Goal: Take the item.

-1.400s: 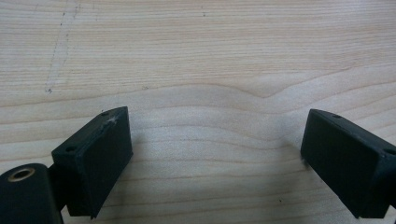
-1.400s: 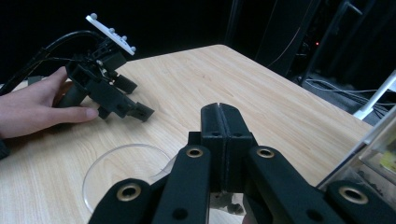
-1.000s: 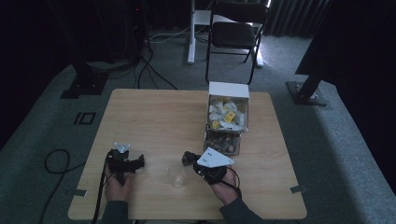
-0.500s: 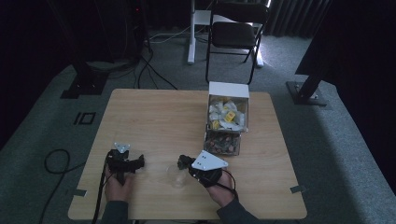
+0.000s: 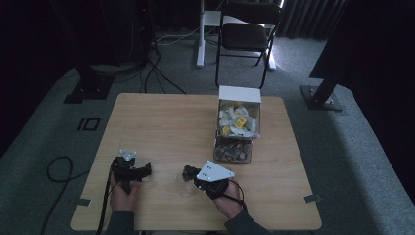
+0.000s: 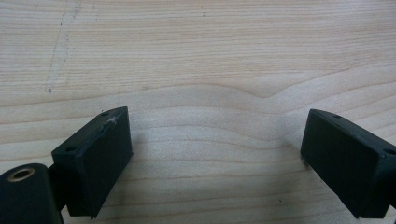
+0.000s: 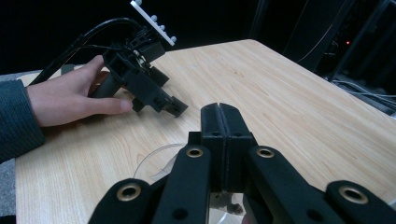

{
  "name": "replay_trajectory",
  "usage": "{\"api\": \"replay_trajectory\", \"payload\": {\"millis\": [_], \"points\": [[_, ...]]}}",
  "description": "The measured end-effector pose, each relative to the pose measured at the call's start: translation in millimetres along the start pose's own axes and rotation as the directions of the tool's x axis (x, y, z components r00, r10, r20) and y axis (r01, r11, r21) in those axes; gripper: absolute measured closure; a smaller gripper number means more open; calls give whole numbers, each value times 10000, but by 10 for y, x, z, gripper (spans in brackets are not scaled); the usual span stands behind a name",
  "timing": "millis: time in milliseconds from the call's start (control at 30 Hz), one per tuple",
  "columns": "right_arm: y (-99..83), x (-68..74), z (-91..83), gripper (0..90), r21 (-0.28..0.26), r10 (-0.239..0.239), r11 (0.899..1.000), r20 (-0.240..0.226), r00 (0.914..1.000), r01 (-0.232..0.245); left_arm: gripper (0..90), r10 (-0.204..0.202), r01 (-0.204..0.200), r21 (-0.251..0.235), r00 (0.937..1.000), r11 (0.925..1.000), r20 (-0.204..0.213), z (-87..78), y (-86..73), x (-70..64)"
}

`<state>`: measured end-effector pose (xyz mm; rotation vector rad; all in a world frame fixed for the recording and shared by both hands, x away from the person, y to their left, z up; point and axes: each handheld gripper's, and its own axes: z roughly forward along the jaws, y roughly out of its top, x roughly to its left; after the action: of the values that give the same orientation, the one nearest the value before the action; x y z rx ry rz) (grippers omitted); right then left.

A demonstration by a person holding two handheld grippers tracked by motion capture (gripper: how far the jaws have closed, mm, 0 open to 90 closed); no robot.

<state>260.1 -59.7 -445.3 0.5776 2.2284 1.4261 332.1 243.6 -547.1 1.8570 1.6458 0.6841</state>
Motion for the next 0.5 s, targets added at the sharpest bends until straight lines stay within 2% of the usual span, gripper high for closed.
{"api": "replay_trajectory", "payload": {"millis": [500], "points": [[-26, 83, 34, 900, 117, -132, 9998, -210, 9997, 135, 94, -2, 2, -6, 10000, 10000, 0, 0, 0, 0]]}}
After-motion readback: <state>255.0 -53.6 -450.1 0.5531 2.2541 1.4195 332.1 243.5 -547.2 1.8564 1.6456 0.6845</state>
